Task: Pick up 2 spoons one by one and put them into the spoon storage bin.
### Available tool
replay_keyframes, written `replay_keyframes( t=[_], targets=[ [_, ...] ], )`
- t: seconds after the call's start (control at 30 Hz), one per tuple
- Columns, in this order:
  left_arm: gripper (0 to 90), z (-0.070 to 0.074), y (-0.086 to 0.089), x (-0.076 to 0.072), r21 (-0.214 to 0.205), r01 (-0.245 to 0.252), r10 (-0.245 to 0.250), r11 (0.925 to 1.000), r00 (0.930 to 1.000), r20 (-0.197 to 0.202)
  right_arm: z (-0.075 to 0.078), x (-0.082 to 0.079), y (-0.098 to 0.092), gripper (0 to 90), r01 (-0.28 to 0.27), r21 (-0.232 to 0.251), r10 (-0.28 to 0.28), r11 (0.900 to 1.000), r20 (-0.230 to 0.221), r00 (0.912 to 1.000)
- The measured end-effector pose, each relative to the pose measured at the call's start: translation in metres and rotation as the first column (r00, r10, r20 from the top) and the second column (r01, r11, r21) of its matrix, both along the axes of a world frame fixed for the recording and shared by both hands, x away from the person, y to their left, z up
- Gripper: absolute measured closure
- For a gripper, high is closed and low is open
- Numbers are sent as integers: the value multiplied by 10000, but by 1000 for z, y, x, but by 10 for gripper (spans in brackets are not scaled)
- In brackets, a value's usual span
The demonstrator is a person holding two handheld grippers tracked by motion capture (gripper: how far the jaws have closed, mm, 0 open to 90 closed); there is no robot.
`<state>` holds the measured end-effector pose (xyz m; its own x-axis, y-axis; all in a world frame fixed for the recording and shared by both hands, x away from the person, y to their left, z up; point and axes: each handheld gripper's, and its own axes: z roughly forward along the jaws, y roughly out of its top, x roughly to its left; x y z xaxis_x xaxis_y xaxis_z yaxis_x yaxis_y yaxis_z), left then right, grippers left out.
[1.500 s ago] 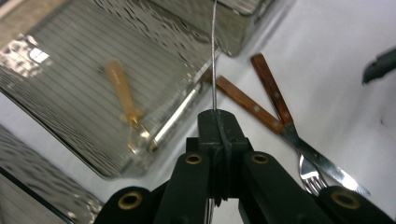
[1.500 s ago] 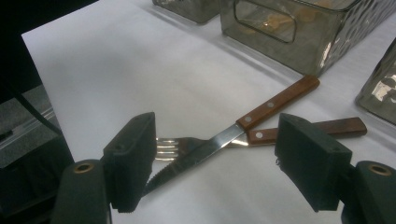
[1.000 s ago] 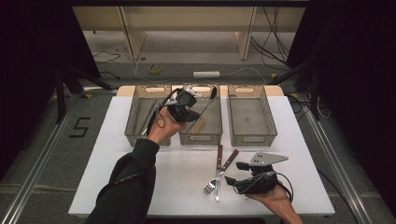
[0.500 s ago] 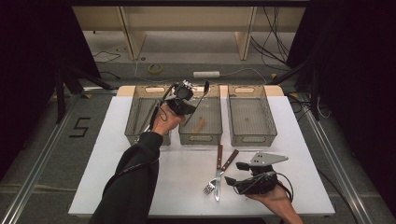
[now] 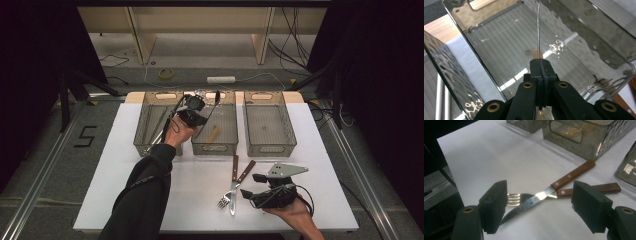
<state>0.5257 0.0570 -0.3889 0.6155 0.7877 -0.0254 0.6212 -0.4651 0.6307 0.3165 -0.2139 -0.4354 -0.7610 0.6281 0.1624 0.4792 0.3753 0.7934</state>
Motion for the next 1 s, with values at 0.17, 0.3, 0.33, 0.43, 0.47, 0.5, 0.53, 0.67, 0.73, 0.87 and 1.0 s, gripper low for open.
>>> replay_keyframes(
  t=[0.17, 0.3, 0.33, 0.43, 0.47, 0.5, 0.53, 0.67, 0.73, 0.87, 1.0],
  targets=[
    [897, -8, 0, 2, 18, -112, 112, 9999, 9998, -147, 0, 0, 0, 303, 4, 3, -4, 10000, 0, 10000],
    [893, -14, 1, 3, 85, -214, 217, 9997, 9993, -320, 0, 0, 0, 303, 8, 5, -8, 10000, 2, 10000],
    [891, -15, 2, 4, 99, -232, 235, 9997, 9990, -372, 0, 0, 0, 303, 9, 4, -9, 10000, -10, 10000],
    [884, -17, 3, 4, -27, -361, 359, 9993, 9987, -357, 0, 0, 0, 303, -2, 19, 2, 10000, -17, 10000],
    [885, -17, 3, 4, -26, -380, 379, 9993, 9987, -335, 0, 0, 0, 303, -2, 12, 2, 10000, -19, 10000],
    [877, -17, 3, 4, -34, -382, 381, 9993, 9987, -339, 0, 0, 0, 302, 9, 7, -9, 10000, -21, 10000],
    [848, -17, 3, 4, -10, -378, 378, 9993, 9987, -327, 0, 0, 0, 303, 7, 15, -7, 10000, -23, 10000],
    [681, -11, 3, 1, -168, -361, 356, 9992, 9988, -327, 0, 0, 0, 303, 14, 22, -14, 10000, -13, 10000],
    [579, -7, 3, -2, -147, -291, 288, 9995, 9993, -243, 0, 0, 0, 303, 17, 14, -17, 10000, -15, 10000],
    [450, 2, 7, -11, -572, -275, 265, 9980, 9995, -179, 0, 0, 0, 303, 19, 0, -19, 10000, -9, 10000],
    [357, 9, 16, -24, -904, -155, 137, 9958, 9997, -203, 0, 1, -1, 303, 73, -8, -73, 10000, -1, 10000]
  ],
)
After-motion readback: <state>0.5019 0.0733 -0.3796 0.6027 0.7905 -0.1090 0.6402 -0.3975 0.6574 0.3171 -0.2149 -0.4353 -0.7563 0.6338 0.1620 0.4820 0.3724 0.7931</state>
